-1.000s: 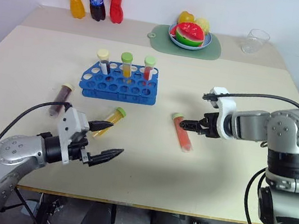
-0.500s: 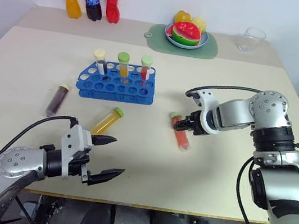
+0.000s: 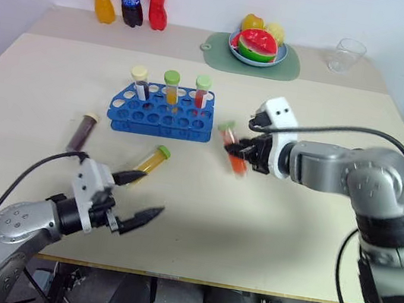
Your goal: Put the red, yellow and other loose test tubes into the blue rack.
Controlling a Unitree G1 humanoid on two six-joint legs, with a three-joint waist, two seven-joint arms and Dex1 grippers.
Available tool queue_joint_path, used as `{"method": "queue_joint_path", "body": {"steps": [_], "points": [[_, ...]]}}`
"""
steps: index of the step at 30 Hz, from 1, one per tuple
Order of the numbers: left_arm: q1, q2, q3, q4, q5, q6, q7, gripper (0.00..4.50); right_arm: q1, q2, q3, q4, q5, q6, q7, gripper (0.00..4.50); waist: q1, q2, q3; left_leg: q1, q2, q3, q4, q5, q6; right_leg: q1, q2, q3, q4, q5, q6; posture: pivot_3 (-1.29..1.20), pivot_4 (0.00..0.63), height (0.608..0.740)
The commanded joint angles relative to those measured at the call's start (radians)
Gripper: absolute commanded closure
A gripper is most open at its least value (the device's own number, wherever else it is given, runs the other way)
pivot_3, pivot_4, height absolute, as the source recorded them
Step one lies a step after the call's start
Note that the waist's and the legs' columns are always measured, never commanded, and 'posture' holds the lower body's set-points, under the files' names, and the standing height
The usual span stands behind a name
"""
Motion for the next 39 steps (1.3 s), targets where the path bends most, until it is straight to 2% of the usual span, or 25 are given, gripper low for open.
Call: {"method": "queue_joint_path", "body": {"steps": [1, 3, 7, 13, 22, 39], "points": [[-0.028, -0.051, 0.061, 0.038, 0.024, -0.049, 0.090, 0.00, 0.084, 0.081, -0.024, -0.002, -0.212, -0.357, 0.242, 3.80, -0.005, -0.001, 0.000, 0.002, 0.000, 0.001, 0.000, 0.000, 0.000, 0.002, 0.000, 0.000, 0.000, 0.000, 0.000, 0.00, 0.150, 0.734], [-0.052, -0.073, 0.074, 0.087, 0.070, -0.089, 0.128, 0.00, 0.107, 0.184, -0.015, 0.078, -0.335, -0.535, 0.275, 3.80, -0.008, 0.000, 0.000, 0.002, 0.001, 0.001, 0.000, 0.000, 0.000, 0.002, 0.000, 0.000, 0.000, 0.000, 0.000, 0.00, 0.150, 0.734], [-0.154, -0.118, 0.087, 0.192, 0.120, -0.155, 0.202, 0.00, 0.084, 0.446, 0.025, 0.346, -0.615, -0.918, 0.234, 3.80, -0.005, 0.000, 0.000, 0.004, 0.001, 0.001, 0.000, 0.000, -0.001, 0.001, 0.001, 0.001, 0.006, 0.001, -0.001, 0.00, 0.150, 0.734], [-0.161, -0.116, 0.077, 0.225, 0.142, -0.183, 0.190, 0.00, 0.029, 0.632, 0.025, 0.682, -0.833, -1.232, 0.234, 3.80, -0.003, 0.000, 0.000, 0.002, 0.000, 0.002, 0.000, 0.001, -0.002, -0.001, -0.001, 0.001, 0.006, 0.001, -0.002, 0.00, 0.150, 0.734], [-0.119, -0.124, 0.070, 0.175, 0.127, -0.165, 0.194, 0.00, -0.005, 0.715, -0.035, 0.885, -0.916, -1.360, 0.242, 3.80, -0.006, 0.000, 0.000, 0.002, 0.000, 0.001, 0.000, 0.003, -0.005, -0.002, -0.001, 0.001, 0.008, 0.001, -0.002, 0.00, 0.150, 0.734], [-0.113, -0.130, 0.027, 0.144, 0.121, -0.144, 0.196, 0.00, -0.046, 0.762, -0.097, 1.010, -0.964, -1.353, 0.270, 3.80, -0.028, 0.000, 0.000, 0.003, 0.000, 0.000, 0.000, 0.003, -0.005, -0.002, -0.001, 0.001, 0.010, 0.001, -0.002, 0.00, 0.150, 0.734]]}}
